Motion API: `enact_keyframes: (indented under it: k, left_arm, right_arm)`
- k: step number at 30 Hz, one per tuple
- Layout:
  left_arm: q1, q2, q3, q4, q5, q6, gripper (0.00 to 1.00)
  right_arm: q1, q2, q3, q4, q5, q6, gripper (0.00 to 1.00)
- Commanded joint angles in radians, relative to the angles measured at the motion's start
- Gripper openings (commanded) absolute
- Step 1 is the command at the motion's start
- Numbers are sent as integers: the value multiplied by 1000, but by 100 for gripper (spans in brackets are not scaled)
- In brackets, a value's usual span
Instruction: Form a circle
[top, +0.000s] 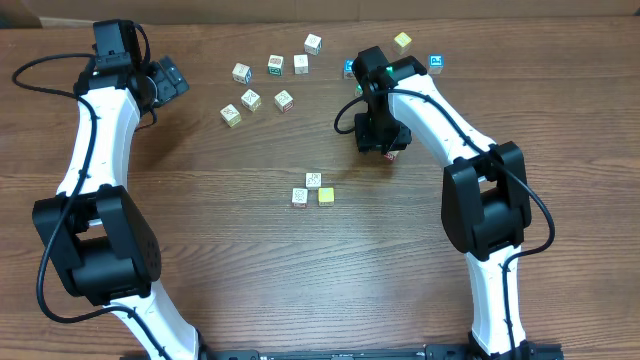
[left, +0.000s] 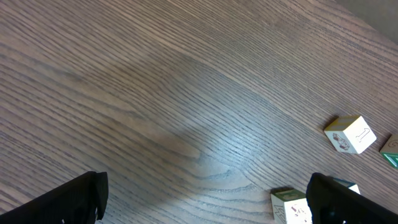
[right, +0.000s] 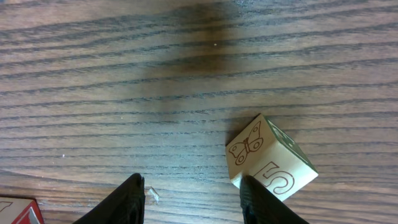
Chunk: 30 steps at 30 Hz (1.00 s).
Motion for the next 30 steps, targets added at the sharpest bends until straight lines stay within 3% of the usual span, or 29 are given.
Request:
enact_keyframes:
  k: [1,12,20,30]
  left_arm:
    - [-7,-11,11,2,1,-3,99]
    - [-7,-11,11,2,1,-3,100]
    - [-7,-11,11,2,1,-3,99]
    - [-7,-11,11,2,1,-3,99]
  right_arm:
    - [7,65,-51,40,-45,-8,47]
    - [8,65,-51,-25,-106,0,48]
    - [8,65,-35,19,-106,0,52]
    - [6,64,169,-120,-48,0,56]
